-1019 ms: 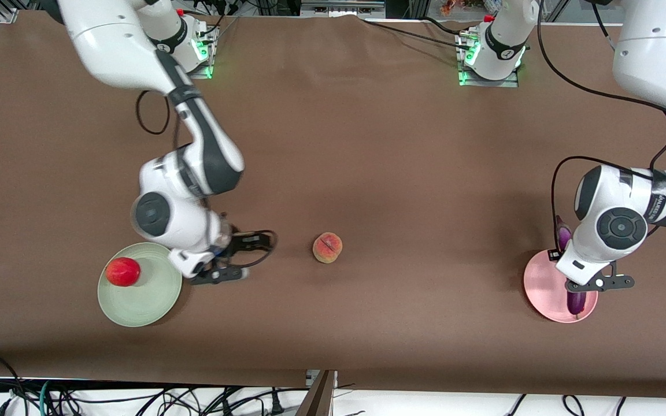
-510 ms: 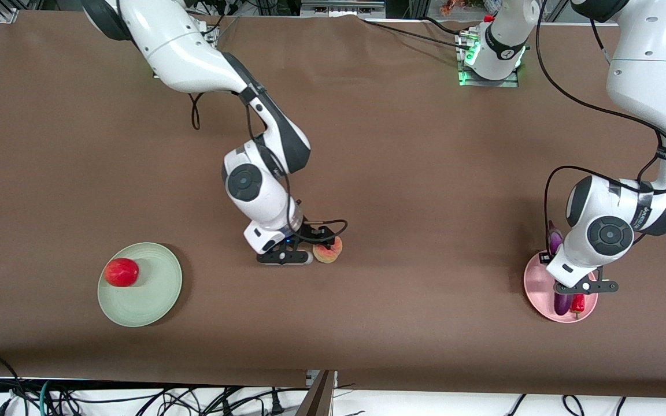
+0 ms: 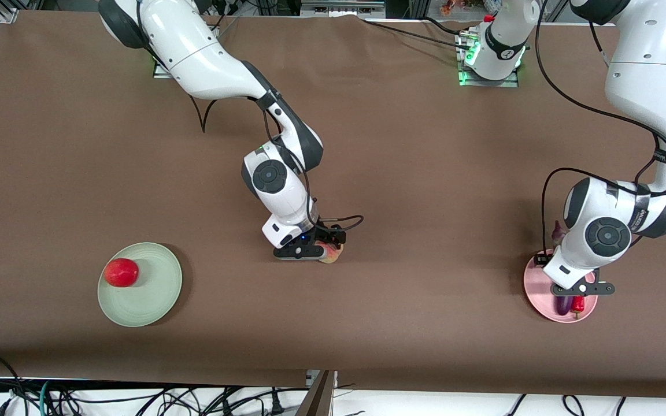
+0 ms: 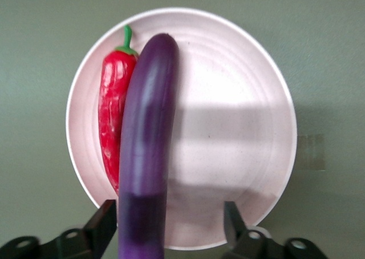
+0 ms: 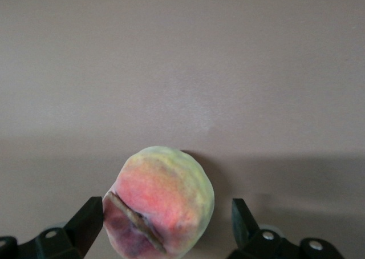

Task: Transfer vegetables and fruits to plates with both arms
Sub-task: 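Lower the eggplant onto the plate while the right gripper grasps the peach, then carry the peach to the green plate while the left arm withdraws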

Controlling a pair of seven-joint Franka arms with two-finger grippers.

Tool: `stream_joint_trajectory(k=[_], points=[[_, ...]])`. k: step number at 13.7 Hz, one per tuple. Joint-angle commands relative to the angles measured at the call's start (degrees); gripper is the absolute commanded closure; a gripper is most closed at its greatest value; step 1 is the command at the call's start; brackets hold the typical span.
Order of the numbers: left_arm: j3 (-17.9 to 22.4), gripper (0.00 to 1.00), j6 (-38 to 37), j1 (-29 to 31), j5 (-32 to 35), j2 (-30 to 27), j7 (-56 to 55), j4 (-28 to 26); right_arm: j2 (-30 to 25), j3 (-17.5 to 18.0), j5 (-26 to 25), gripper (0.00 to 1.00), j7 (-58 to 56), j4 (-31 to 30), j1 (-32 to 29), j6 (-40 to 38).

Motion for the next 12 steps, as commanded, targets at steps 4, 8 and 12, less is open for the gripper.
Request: stream_joint_trajectory(k=[4, 8, 12], points=[[-4.76, 0.00, -12.05, 0.92, -9.77, -9.84, 4.40, 0.40, 1.82, -1.71, -1.24, 0.01, 2.09, 0.32, 2.00, 2.80], [-5.20, 0.00, -19.97, 0.75, -16.62, -18.97, 4.84, 0.40, 2.35, -1.97, -2.02, 0.28, 2.09, 0.14, 2.17, 4.65], [-6.96, 0.00, -36.19, 0.31, -17.60, -21.72, 5.63, 11.00, 2.27, -2.06, -2.47, 0.76, 1.65, 0.32, 1.83, 4.48]])
